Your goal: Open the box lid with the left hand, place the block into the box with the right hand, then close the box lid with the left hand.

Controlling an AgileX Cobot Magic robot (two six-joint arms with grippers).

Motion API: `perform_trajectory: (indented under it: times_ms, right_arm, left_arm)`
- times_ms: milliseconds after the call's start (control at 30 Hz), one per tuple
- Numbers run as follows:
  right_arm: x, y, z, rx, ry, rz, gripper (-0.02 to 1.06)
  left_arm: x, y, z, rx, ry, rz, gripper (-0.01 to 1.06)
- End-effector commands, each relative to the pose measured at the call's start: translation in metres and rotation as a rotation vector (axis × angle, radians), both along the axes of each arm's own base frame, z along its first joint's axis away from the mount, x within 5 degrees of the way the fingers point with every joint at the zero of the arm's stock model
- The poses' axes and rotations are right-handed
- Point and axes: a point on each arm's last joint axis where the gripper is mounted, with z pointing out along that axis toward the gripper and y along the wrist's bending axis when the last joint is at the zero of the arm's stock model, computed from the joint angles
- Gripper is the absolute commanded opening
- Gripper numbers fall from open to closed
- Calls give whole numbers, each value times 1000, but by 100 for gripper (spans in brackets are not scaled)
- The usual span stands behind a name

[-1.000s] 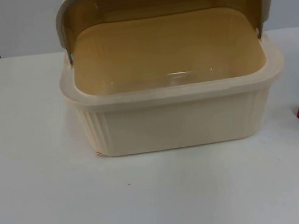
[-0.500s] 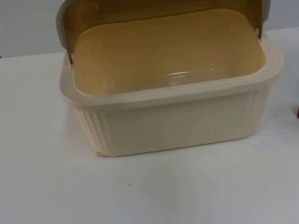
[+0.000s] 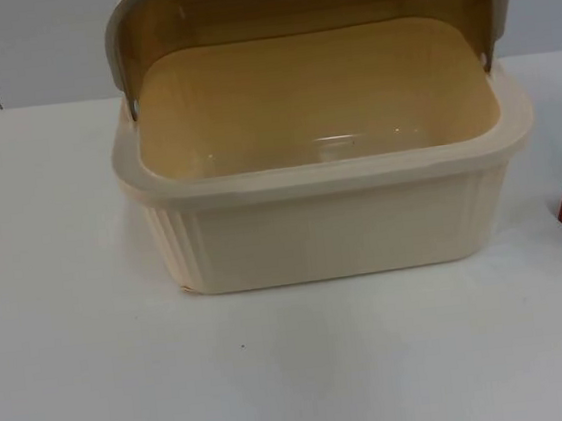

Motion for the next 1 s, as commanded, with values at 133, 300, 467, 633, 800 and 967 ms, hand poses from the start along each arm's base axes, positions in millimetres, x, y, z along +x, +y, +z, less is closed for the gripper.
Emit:
perform_trajectory:
  times_ms: [133,300,467,633,800,967]
  right_arm:
    - [-1,1,2,9,-16,6,105]
    - [-1,1,2,9,-10,5,105]
    - [-2,1,0,12,11,4,105]
    - [-2,1,0,12,13,4,105]
    - [-3,2,-3,36,51,10,105]
    - [5,3,-8,43,102,10,105]
  left_arm:
    - [-3,-4,-5,20,53,-30,51]
    - [-3,-11,-6,-16,69,-46,104]
    - [-8,-18,-8,-15,111,-79,104]
    - [-17,-33,1,5,79,-141,104]
    - [-35,-43,13,5,58,-187,104]
    - [-44,-42,22,-20,14,-172,104]
